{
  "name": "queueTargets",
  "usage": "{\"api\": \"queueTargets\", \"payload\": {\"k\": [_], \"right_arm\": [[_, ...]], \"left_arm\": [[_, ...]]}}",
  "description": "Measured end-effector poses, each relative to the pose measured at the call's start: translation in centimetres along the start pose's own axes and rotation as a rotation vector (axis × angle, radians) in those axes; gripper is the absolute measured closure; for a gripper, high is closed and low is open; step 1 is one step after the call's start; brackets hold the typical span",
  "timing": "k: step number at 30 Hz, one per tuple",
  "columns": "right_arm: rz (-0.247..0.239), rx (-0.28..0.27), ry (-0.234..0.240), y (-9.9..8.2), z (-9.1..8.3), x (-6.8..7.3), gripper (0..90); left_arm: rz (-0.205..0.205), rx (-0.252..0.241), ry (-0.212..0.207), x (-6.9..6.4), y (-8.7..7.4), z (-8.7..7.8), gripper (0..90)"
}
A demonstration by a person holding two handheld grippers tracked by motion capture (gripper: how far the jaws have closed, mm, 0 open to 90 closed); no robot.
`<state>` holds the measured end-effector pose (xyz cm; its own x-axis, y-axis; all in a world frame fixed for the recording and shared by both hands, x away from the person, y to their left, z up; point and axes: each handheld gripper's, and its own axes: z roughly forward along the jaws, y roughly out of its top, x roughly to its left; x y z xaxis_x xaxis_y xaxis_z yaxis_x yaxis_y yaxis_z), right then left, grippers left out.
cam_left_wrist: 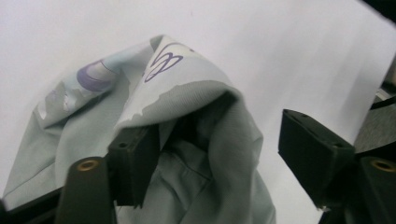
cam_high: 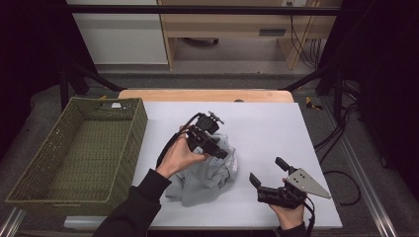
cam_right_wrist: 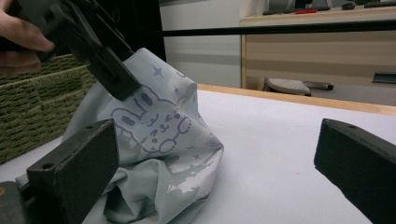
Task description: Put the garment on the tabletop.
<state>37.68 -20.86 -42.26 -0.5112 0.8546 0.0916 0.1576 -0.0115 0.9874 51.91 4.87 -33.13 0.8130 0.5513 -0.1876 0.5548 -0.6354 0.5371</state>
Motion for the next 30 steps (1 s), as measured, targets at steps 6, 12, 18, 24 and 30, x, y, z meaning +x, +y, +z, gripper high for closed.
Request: {"api": "queueTargets", "payload": {"k": [6, 12, 18, 24, 30], "right_arm": [[-0.006, 0.000, 0.000, 0.0, 0.0, 0.0, 0.3], [0.009, 0.003, 0.002, 0.1, -0.1, 0.0, 0.3], [0.009, -0.008, -0.002, 0.2, -0.2, -0.1, 0.3], [0.000, -0.004, 0.004, 0.2, -0.1, -0.1, 0.3], [0.008, -0.005, 0.006, 0.3, -0.2, -0.1, 0.3]], "left_arm": [[0.020, -0.068, 0.060, -0.2, -0.8, -2.5, 11.6], [0.032, -0.106, 0.071, -0.3, -1.7, -4.2, 4.8], [0.046, -0.186, 0.106, -0.3, -4.2, -5.8, 4.5], [0.027, -0.312, 0.120, 0.3, -7.7, -7.0, 6.9], [0.009, -0.375, 0.122, 0.7, -10.1, -7.4, 5.4]]}}
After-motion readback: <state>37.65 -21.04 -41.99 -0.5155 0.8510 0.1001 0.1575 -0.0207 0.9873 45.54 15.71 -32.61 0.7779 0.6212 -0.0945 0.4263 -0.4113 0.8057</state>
